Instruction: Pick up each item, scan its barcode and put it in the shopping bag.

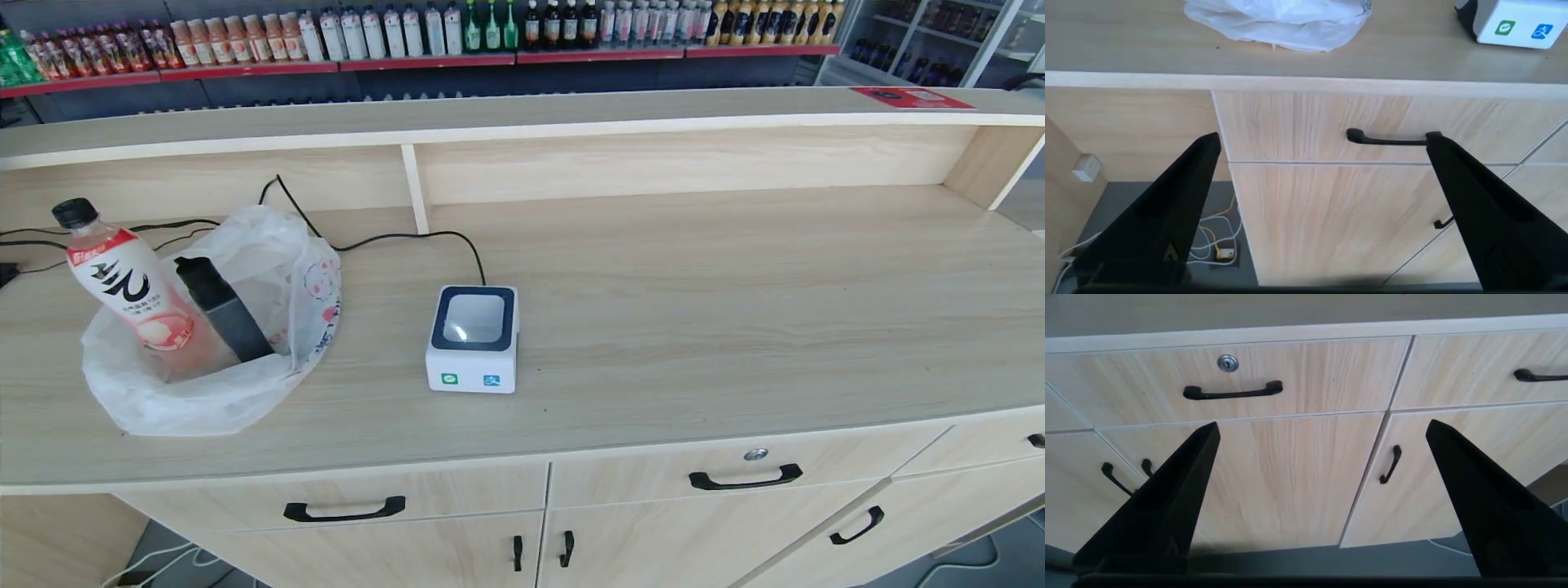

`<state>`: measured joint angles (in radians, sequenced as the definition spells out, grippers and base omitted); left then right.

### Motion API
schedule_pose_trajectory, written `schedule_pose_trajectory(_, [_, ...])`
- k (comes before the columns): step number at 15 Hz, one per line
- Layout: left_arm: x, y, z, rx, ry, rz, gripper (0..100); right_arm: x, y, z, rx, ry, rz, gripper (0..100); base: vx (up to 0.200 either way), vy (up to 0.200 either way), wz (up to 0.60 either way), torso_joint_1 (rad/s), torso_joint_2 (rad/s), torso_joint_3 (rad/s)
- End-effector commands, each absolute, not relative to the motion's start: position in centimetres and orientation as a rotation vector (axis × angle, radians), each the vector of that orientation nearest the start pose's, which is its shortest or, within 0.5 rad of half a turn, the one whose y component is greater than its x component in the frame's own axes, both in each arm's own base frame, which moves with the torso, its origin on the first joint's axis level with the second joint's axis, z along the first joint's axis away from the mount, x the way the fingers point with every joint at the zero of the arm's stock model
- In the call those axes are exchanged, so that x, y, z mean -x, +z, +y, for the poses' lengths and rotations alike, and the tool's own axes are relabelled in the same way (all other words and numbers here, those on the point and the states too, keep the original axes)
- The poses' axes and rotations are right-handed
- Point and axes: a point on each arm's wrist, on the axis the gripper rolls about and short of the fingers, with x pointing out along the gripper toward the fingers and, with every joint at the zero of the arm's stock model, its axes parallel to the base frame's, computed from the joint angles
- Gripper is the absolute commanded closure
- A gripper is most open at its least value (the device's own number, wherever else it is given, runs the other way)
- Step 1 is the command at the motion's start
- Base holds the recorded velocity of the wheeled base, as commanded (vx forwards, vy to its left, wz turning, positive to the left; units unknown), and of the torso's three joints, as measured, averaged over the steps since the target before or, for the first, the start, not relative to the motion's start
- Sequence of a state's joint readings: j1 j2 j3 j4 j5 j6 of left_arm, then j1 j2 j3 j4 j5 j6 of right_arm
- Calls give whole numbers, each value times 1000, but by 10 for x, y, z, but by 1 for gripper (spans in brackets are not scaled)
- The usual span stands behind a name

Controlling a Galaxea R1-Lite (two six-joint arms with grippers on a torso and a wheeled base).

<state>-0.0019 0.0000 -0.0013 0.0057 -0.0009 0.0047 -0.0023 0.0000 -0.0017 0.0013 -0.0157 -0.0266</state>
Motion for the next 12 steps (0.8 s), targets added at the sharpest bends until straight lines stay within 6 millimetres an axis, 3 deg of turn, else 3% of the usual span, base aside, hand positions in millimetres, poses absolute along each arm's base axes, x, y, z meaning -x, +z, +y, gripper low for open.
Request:
schedule_pose_trajectory(1, [23, 75, 0, -5, -2, 6, 0, 23, 76, 0, 28, -18, 2, 0, -200, 0, 0, 22, 12, -7])
schedule_pose_trajectory(12, [23, 75, 0, -2, -3, 6, 0, 23, 76, 0, 41, -18, 0, 0, -200, 0, 0, 1, 0, 2])
